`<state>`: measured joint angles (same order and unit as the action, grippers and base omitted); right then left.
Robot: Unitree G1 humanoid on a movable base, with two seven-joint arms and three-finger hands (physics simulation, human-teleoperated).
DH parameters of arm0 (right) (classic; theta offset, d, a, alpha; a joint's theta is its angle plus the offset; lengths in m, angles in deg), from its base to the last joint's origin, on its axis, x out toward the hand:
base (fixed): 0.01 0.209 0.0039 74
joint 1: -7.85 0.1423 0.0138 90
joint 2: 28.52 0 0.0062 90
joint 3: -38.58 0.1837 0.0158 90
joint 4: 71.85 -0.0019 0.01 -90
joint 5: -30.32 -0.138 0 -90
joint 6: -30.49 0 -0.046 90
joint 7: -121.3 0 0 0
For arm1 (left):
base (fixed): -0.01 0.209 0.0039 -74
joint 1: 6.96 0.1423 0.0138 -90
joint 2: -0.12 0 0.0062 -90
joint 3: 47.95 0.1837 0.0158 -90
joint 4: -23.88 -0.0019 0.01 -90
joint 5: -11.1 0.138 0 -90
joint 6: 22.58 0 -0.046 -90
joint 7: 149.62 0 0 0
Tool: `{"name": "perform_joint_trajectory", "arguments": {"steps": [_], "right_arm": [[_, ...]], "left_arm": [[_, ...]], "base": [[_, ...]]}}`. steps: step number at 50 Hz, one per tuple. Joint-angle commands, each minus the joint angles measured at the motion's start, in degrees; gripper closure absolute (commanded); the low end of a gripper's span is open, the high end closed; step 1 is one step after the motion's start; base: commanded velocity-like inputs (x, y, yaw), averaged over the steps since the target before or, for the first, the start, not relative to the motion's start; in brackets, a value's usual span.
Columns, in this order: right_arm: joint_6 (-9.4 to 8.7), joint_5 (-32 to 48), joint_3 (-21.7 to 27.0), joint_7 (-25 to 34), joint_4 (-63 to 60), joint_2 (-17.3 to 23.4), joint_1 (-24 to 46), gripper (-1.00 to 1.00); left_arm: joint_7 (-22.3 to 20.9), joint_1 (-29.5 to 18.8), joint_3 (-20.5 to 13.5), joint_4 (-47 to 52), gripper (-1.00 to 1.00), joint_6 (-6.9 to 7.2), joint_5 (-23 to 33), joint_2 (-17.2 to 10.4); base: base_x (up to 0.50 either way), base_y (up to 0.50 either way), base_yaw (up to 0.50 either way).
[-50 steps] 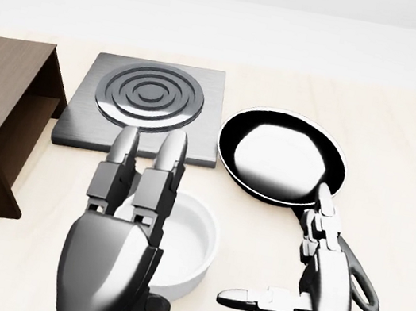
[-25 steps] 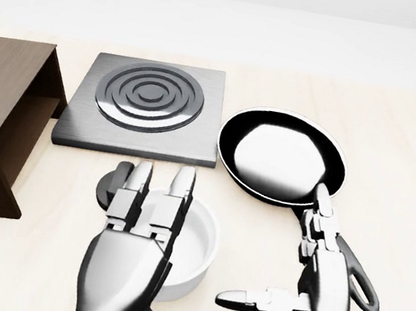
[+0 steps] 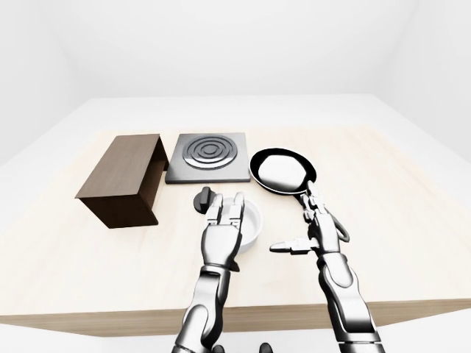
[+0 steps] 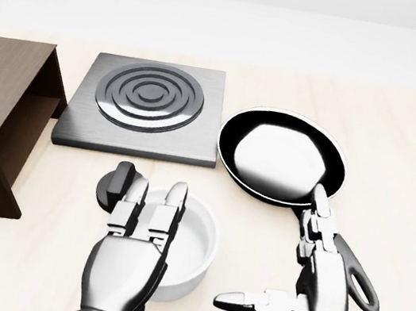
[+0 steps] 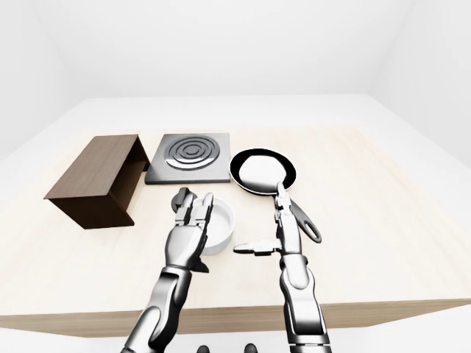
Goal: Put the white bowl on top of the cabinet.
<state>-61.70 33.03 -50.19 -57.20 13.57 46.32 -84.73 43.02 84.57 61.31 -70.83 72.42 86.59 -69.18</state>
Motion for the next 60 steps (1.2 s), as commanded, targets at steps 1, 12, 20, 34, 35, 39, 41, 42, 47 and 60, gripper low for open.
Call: {"name": "perform_joint_trajectory", "arguments": {"steps": [1, 12, 20, 34, 35, 39, 41, 42, 47, 60], "right_arm": [[-0.05, 0.1, -0.08, 0.02, -0.28, -0.03, -0.15, -1.0], [0.02, -0.07, 0.14, 0.11, 0.04, 0.06, 0.13, -1.0], [-0.05, 0.05, 0.01, 0.09, -0.33, -0.02, -0.18, -1.0], [0.29, 0.13, -0.15, 0.17, 0.28, -0.03, -0.01, -1.0], [0.34, 0.19, -0.17, 0.1, 0.28, -0.05, -0.04, -1.0], [0.4, 0.23, -0.26, 0.13, 0.27, -0.07, -0.14, -1.0], [0.35, 0.27, -0.31, 0.14, 0.42, -0.07, -0.05, -1.0], [0.35, 0.27, -0.32, 0.14, 0.42, -0.07, -0.05, -1.0], [0.4, 0.33, -0.39, 0.12, 0.8, -0.09, 0.18, -1.0], [0.47, 0.37, -0.46, 0.12, 0.57, -0.11, -0.06, -1.0]], "left_arm": [[0.19, -0.91, -0.75, -2.35, -1.0, 0.0, -0.25, 0.15], [0.34, -1.2, -0.42, -4.32, -1.0, 0.0, 0.3, 0.45], [0.63, -1.76, -1.06, -5.92, -1.0, 0.0, -0.07, 0.34], [0.79, -2.2, -1.23, -7.36, -1.0, 0.0, 0.13, 0.34], [0.74, -2.31, -1.25, -7.65, -1.0, 0.0, 0.13, 0.35], [0.86, -2.49, -1.28, -7.97, -1.0, 0.0, 0.24, 0.42], [0.93, -2.6, -1.28, -8.14, -1.0, 0.0, 0.35, 0.45], [0.93, -2.61, -1.28, -8.15, -1.0, 0.0, 0.36, 0.45], [0.97, -3.38, -1.58, -9.62, -1.0, 0.0, 0.25, 0.55], [1.28, -3.69, -1.96, -10.41, -1.0, 0.0, -0.09, 0.53]], "base": [[0.0, 0.0, 0.0], [0.0, 0.0, 0.0], [0.0, 0.0, 0.0], [0.0, 0.0, 0.0], [0.0, 0.0, 0.0], [0.0, 0.0, 0.0], [0.0, 0.0, 0.0], [0.0, 0.0, 0.0], [0.0, 0.0, 0.0], [0.0, 0.0, 0.0]]}}
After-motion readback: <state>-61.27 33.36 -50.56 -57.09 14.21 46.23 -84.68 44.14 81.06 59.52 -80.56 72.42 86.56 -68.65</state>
